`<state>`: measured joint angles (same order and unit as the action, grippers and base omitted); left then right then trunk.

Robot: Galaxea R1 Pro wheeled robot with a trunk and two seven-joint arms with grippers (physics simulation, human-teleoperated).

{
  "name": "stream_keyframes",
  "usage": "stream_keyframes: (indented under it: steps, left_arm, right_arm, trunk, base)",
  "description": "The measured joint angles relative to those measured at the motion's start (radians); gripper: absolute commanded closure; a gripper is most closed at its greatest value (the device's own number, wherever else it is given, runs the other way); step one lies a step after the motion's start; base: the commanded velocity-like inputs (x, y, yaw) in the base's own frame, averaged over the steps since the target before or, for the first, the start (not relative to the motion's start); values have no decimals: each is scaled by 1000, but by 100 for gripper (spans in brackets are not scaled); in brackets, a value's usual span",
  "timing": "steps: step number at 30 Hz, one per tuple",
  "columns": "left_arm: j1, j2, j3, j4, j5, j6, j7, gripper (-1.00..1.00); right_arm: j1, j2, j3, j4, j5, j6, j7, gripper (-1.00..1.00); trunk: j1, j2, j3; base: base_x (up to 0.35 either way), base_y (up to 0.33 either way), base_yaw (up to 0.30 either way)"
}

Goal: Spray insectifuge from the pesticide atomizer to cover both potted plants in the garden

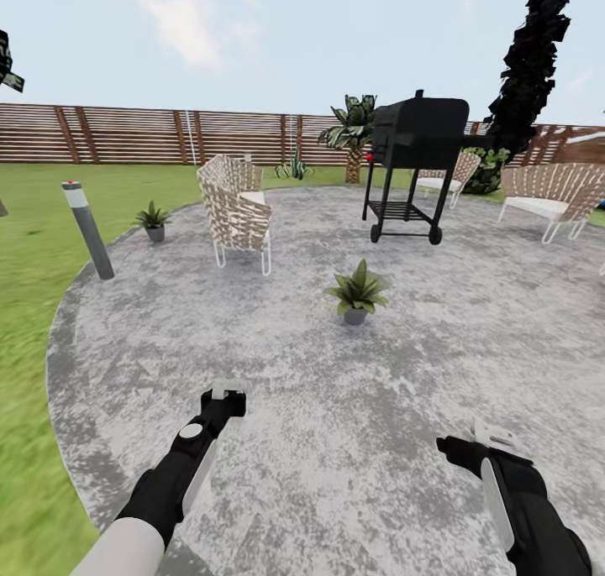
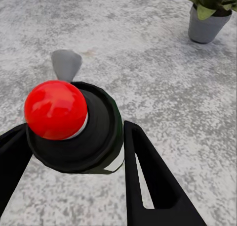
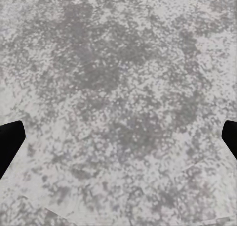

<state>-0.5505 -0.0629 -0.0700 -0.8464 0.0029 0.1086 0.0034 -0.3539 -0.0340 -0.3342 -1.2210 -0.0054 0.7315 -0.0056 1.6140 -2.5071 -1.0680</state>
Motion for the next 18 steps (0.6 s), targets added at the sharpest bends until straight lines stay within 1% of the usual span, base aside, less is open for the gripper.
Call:
stream_keyframes:
  steps: [18]
  left_arm:
    - [0,0,0,0,0,0,0,100]
  right_arm:
    - [0,-1,0,-1,0,0,0,-100]
  trunk:
    - [0,0,0]
  base:
    - [339,0,0]
